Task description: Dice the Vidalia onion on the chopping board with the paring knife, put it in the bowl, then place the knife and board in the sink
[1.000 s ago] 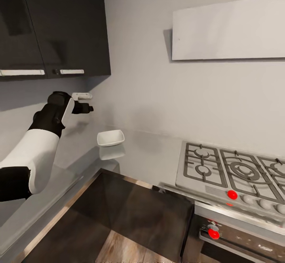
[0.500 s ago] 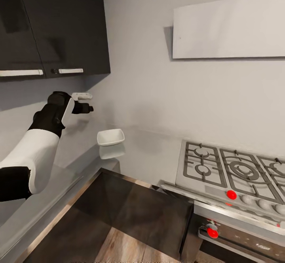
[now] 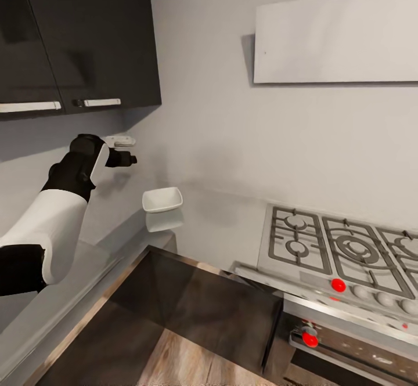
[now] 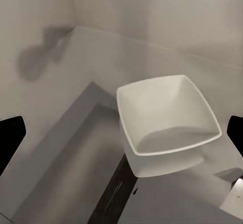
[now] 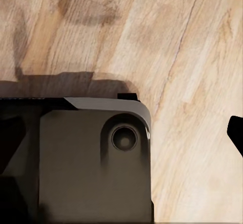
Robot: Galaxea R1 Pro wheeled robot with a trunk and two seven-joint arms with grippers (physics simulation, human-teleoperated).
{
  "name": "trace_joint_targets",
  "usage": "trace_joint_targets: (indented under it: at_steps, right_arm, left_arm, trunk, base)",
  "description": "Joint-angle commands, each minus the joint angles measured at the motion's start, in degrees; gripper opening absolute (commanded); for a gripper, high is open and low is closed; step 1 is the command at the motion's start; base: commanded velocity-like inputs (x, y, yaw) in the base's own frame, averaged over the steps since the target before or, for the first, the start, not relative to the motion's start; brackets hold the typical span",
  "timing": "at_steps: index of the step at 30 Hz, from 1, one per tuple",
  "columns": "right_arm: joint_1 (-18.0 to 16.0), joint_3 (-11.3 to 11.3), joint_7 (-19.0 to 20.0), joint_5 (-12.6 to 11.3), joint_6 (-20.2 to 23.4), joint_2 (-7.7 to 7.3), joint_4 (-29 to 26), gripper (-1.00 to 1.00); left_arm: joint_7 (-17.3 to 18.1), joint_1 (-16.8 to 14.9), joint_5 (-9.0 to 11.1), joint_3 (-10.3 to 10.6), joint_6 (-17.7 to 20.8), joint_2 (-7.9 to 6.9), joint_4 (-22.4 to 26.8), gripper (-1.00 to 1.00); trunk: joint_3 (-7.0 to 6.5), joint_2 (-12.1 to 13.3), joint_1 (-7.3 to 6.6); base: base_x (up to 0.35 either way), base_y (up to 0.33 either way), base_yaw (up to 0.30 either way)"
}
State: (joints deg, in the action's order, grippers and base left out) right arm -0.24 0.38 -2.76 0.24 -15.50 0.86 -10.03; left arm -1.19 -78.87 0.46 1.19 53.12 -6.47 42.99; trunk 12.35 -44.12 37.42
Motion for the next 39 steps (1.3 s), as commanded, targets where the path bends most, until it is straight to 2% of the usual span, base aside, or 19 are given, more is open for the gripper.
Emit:
trace_joint_targets:
  at_steps: [1, 39]
  right_arm:
    - [0.0, 0.1, -0.2, 0.0, -0.1, 0.01, 0.0, 1.0]
    - [0.0, 0.1, -0.2, 0.1, -0.1, 0.01, 0.0, 1.0]
  left_arm:
    - [-0.1, 0.0, 0.1, 0.1, 0.2, -0.03, 0.0, 1.0]
    - [-0.1, 0.0, 0.2, 0.1, 0.2, -0.03, -0.2, 1.0]
  trunk:
    - [-0.01, 0.3, -0.22]
    - [-3.31, 15.6, -8.56]
  base:
    - [0.0, 0.0, 0.0]
    - [0.0, 0.0, 0.0]
